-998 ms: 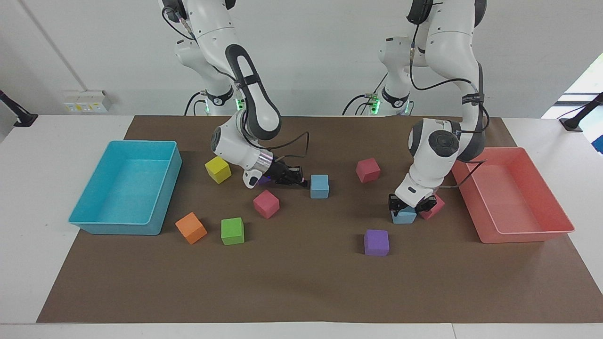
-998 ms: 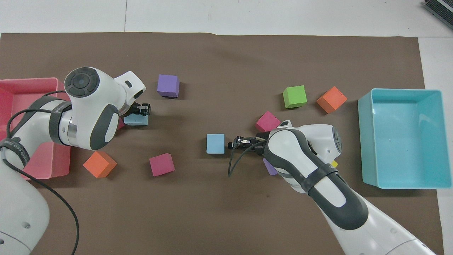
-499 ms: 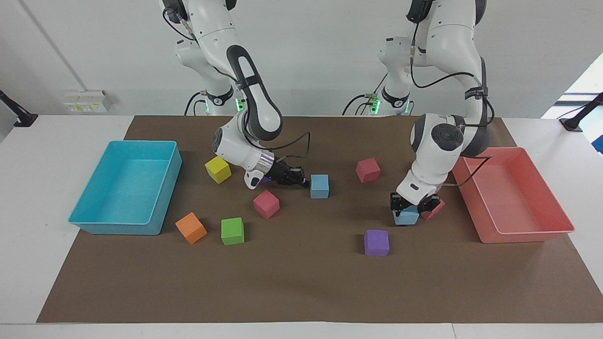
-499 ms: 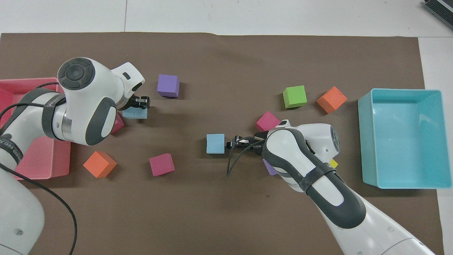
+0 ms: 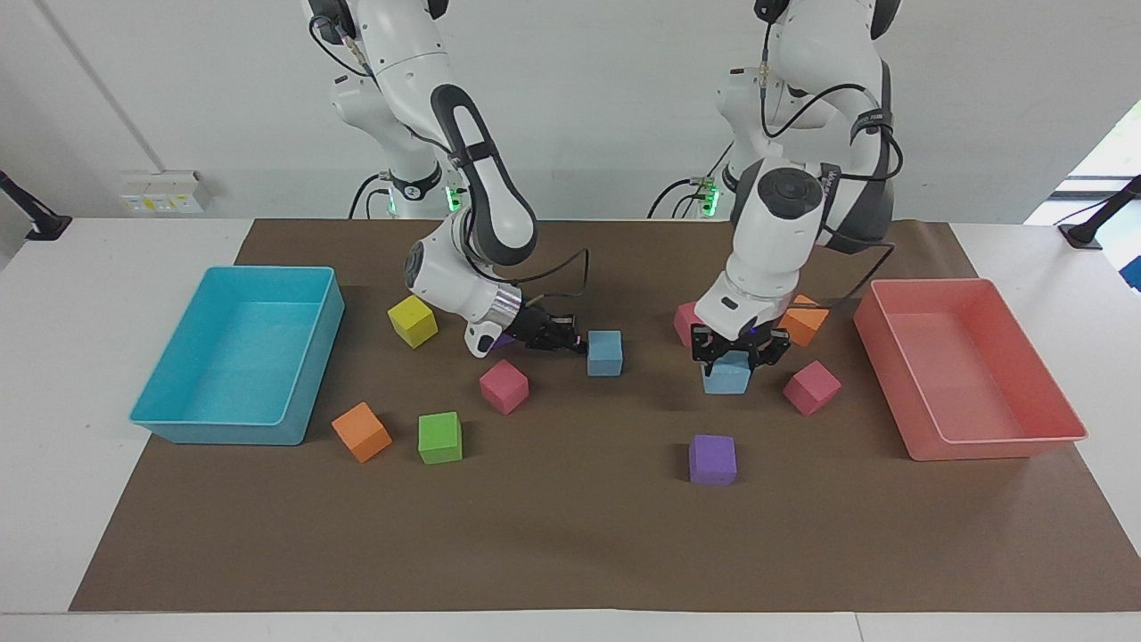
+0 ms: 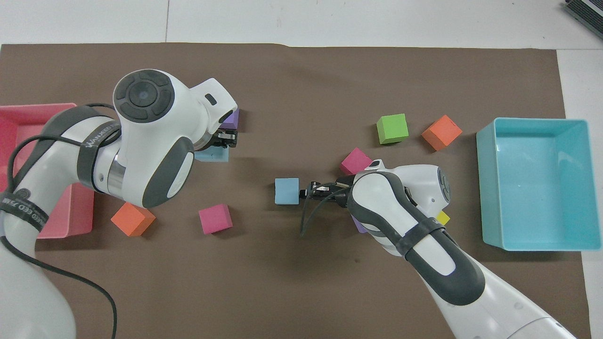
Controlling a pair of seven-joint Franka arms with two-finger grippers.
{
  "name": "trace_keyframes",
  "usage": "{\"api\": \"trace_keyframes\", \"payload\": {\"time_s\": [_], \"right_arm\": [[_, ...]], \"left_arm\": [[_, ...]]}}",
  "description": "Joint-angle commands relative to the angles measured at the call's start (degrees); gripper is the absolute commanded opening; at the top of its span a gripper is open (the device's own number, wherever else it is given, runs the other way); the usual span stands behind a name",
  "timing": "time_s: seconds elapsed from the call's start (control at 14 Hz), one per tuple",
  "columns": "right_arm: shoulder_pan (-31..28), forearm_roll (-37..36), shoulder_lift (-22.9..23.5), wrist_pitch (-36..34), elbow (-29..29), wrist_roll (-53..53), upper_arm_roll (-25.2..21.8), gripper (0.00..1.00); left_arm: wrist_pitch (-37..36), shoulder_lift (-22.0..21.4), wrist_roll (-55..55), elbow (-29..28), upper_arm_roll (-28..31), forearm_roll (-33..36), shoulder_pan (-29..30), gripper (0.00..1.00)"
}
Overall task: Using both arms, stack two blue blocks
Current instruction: 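Carry the held cube with the left gripper over the center cube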
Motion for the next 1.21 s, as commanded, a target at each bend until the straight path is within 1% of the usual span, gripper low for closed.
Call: {"api": "trace_keyframes", "payload": {"time_s": [0.0, 0.29, 0.5, 1.07, 1.14], "right_arm": [[-0.04, 2.03, 0.96, 1.05, 0.81, -2.67, 0.33, 0.00], [-0.04, 2.03, 0.96, 1.05, 0.81, -2.58, 0.33, 0.00], [-0.04, 2.03, 0.96, 1.04, 0.81, -2.58, 0.33, 0.00], [-0.04, 2.03, 0.96, 1.04, 0.81, -2.49, 0.33, 0.00], [-0.04, 2.03, 0.96, 0.96, 0.81, -2.49, 0.33, 0.00]], "left_arm": [[-2.38, 0.47, -5.38, 1.69, 0.88, 0.44, -4.84, 0.00], [-2.11, 0.29, -8.20, 1.25, 0.71, -1.85, -8.19, 0.00], [-1.32, 1.25, -10.40, 1.51, 0.71, -2.46, -10.39, 0.00], [0.26, 2.57, -10.58, 0.98, 0.53, -3.78, -12.06, 0.00], [0.96, 3.62, -10.67, 0.98, 0.62, -3.70, -12.50, 0.00]]}}
